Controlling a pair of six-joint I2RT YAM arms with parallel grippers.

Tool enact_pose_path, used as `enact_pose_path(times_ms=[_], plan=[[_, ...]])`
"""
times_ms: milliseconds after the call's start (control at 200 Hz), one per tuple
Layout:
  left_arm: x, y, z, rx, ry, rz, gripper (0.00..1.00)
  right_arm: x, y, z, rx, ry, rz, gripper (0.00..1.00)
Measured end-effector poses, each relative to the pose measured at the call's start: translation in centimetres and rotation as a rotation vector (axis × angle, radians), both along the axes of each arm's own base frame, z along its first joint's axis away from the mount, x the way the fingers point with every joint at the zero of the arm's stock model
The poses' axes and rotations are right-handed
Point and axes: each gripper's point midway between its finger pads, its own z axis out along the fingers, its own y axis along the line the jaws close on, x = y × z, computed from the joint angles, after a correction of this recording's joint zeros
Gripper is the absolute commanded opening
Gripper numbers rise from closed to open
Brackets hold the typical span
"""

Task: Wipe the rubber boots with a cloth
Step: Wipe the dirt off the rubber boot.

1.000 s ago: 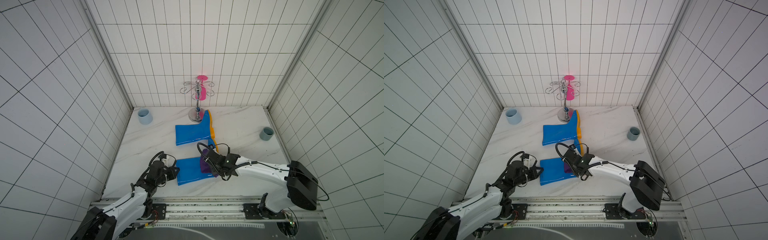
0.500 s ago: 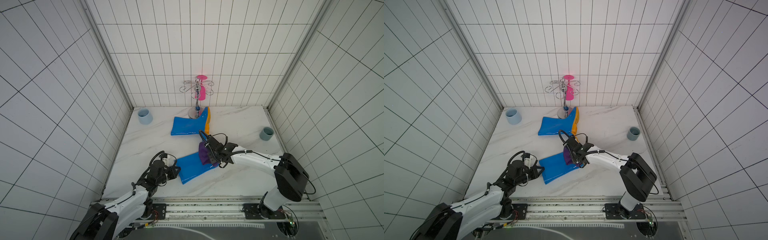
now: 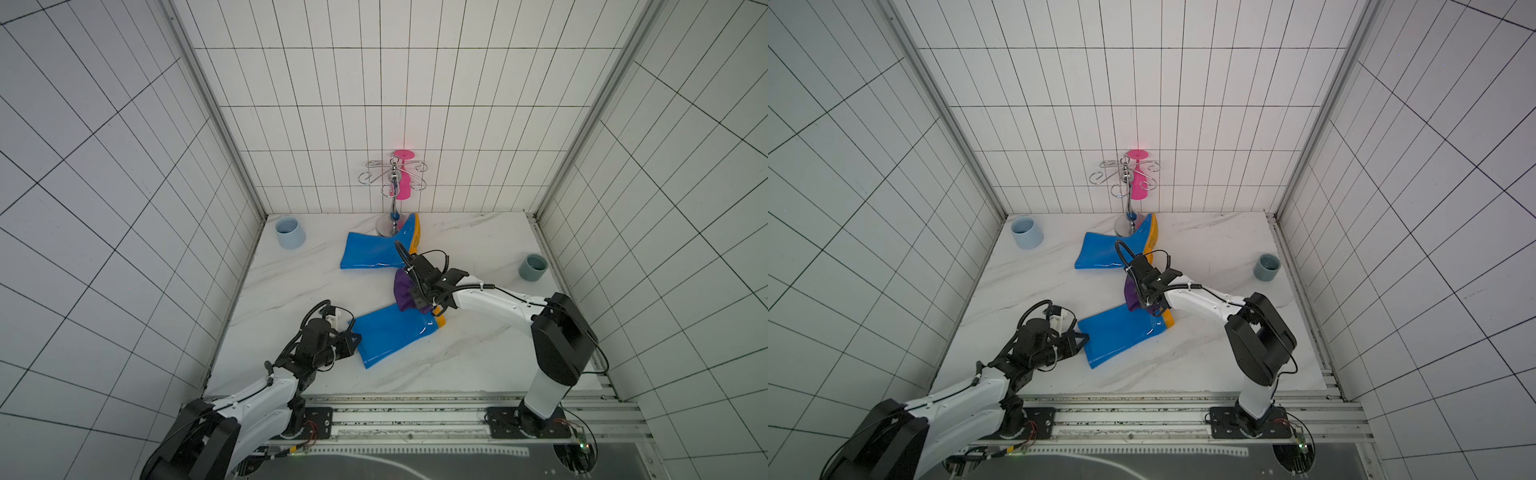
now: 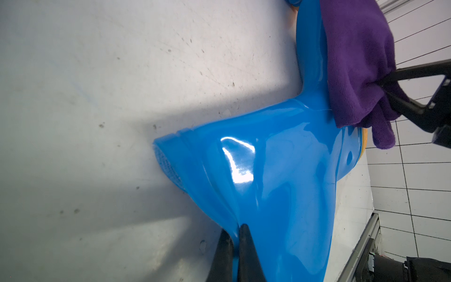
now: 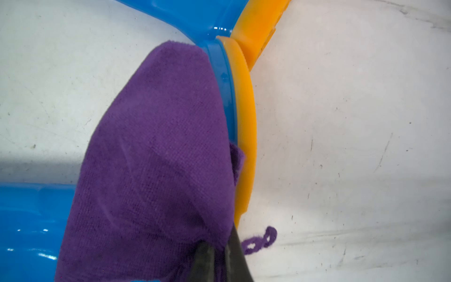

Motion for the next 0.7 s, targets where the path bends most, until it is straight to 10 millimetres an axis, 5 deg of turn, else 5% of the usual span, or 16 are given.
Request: enact_pose_path(times_ms=[370,700], plan=[[0.1,0.1,0.0,0.004,-0.001,0.006,0.0,5.5,1.9,1.0,-0.006,-0.059,0.008,0.0],[0.5,0.5,0.3,0.019,0.019,0.026,0.0,4.3,0.3,1.2,0.015,-0.069,-0.008,0.0]])
